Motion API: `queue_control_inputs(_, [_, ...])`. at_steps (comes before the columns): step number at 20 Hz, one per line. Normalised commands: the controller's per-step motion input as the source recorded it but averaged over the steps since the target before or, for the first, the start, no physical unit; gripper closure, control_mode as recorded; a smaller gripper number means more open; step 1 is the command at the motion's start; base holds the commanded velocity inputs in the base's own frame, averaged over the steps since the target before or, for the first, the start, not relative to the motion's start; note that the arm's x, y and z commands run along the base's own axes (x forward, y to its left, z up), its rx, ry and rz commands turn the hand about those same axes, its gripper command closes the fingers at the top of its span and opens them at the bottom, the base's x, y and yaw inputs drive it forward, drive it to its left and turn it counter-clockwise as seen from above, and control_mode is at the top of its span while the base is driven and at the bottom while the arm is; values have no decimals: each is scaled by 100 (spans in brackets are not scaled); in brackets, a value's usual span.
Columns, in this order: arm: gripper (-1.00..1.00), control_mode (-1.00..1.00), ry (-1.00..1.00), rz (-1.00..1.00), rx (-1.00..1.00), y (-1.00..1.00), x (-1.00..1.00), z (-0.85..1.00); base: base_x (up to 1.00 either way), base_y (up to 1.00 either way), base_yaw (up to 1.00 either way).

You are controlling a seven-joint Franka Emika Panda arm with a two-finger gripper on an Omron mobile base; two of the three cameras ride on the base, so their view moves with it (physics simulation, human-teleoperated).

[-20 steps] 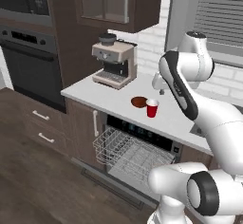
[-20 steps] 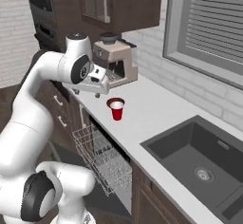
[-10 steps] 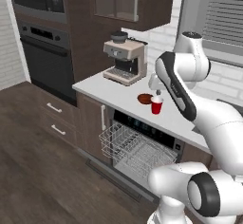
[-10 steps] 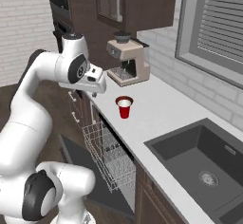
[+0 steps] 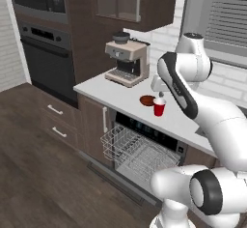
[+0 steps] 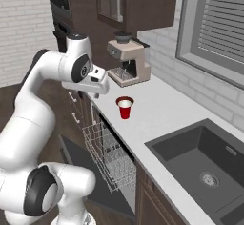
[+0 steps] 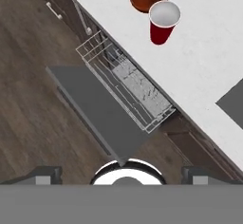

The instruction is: Pick up the cup and bowl from the counter, place them in the dishwasher, and close the dishwasher door.

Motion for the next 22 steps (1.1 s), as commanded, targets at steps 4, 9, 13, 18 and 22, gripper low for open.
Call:
queue_control_inputs(4, [-100,-100,12,0,0,-17,92,-30,0,0,0])
queue_control_inputs(9, [-100,-100,0,1,-3,-29,100,-49,0,0,0])
queue_control_inputs(13, [-100,-100,6,3,-1,-59,97,-44,0,0,0])
queue_control_inputs(18, [-100,-100,16,0,0,0,87,-32,0,0,0])
queue_control_inputs(22, [-100,-100,7,0,0,0,88,-20,0,0,0])
